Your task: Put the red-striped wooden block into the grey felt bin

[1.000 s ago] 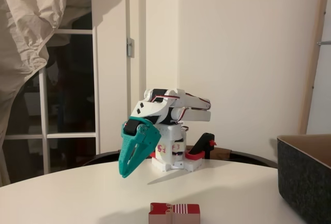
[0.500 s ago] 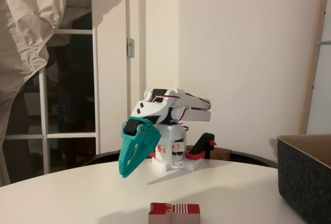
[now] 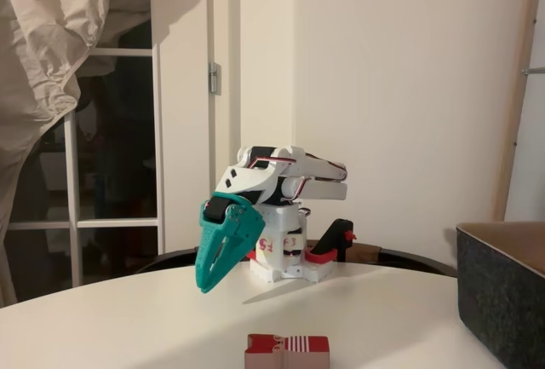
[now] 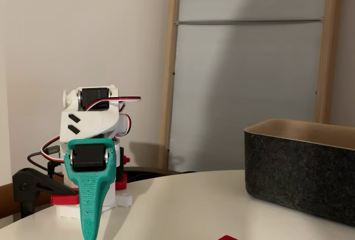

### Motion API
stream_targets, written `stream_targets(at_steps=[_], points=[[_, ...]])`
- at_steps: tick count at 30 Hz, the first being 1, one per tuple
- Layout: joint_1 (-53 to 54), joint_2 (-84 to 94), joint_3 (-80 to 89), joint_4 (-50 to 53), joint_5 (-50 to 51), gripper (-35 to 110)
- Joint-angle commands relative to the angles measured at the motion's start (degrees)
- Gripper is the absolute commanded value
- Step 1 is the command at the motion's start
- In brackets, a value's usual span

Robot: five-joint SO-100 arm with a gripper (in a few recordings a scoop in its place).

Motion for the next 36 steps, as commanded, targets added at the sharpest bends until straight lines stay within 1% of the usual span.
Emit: stream_targets(at_steps=[1,36], points=[[-0.1,1.9,0.5,0.4,0.5,0],[0.1,1.9,0.5,0.4,-0.6,0]])
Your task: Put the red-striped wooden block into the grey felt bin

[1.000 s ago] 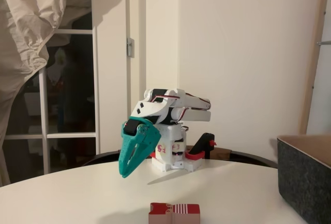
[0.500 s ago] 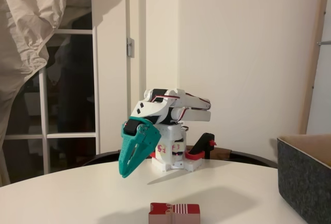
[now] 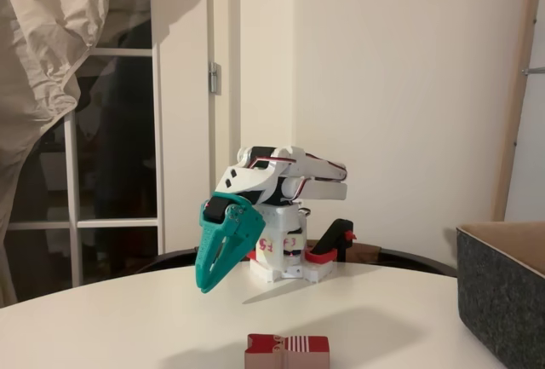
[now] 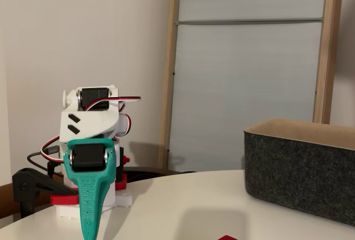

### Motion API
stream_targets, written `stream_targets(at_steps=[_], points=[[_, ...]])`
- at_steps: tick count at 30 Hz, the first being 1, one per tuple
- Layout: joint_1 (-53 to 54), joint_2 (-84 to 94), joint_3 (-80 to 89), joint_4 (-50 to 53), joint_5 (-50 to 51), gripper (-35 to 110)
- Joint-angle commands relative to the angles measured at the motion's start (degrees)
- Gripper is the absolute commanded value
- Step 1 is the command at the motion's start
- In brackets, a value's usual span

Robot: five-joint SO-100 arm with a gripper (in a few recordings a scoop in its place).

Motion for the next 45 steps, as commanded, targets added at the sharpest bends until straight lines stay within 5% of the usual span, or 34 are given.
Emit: stream_targets(at_steps=[1,16,32,41,45], points=[[0.1,1.9,0.5,0.4,-0.3,0],[-0.1,-0.4,-15.4,-1.1,14.2,1],[-16.1,-26.9,-43.8,-25.2,37.4,6],[-27.3,-36.7,-49.7,-25.6,35.1,12],[-32.7,-39.6,-50.8,-25.4,24.0,11]])
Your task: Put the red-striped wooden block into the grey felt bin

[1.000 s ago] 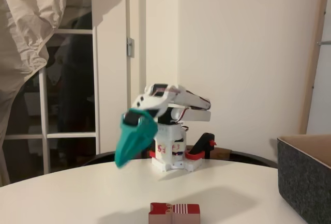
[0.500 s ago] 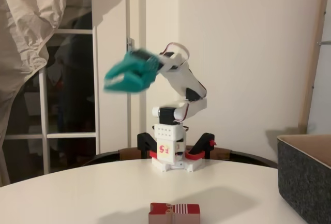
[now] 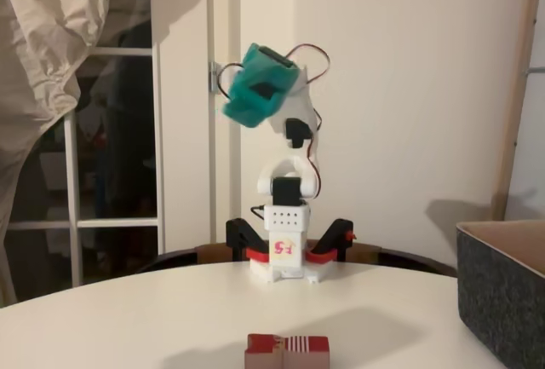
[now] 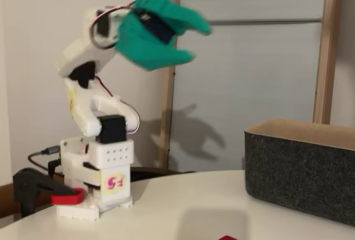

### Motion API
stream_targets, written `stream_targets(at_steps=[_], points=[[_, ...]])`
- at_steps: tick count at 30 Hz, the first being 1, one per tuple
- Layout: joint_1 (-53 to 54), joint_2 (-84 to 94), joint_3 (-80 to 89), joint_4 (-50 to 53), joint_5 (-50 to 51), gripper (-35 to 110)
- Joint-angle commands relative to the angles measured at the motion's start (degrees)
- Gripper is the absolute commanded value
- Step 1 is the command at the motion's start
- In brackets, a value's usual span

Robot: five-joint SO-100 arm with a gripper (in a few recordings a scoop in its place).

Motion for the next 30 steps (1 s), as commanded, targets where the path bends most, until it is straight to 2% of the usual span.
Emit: stream_targets(at_steps=[1,5,14,21,30], points=[[-3.3,-2.3,-2.2,-0.1,-9.4,11],[-6.7,-5.9,-3.7,6.1,-23.6,13],[-11.8,-17.1,-12.3,30.9,-38.2,20],[-15.0,-26.2,-17.6,45.9,-42.6,27],[-16.0,-36.7,-18.5,47.2,-43.7,28]])
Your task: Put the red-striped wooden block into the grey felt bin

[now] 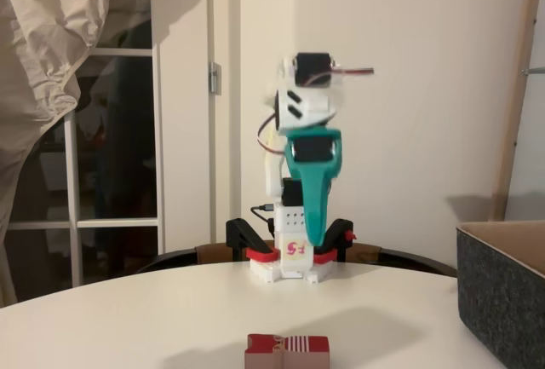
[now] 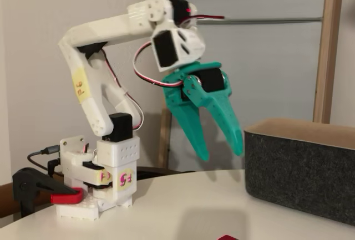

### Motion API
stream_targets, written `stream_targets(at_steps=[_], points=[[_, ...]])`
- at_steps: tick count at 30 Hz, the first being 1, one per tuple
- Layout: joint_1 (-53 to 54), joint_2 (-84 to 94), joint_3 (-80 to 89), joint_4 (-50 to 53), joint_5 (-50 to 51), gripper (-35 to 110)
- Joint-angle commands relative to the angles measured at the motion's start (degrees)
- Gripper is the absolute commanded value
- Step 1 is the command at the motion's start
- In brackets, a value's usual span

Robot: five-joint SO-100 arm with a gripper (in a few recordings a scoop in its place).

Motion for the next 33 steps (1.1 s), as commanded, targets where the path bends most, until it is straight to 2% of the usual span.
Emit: stream_targets(at_steps=[1,8,24,33], points=[[0.9,-3.3,-1.9,1.0,0.3,28],[0.4,-11.2,-2.0,0.6,-1.7,34],[0.6,-20.6,-7.7,-0.6,0.7,36],[2.8,-27.0,-10.0,-7.0,1.5,35]])
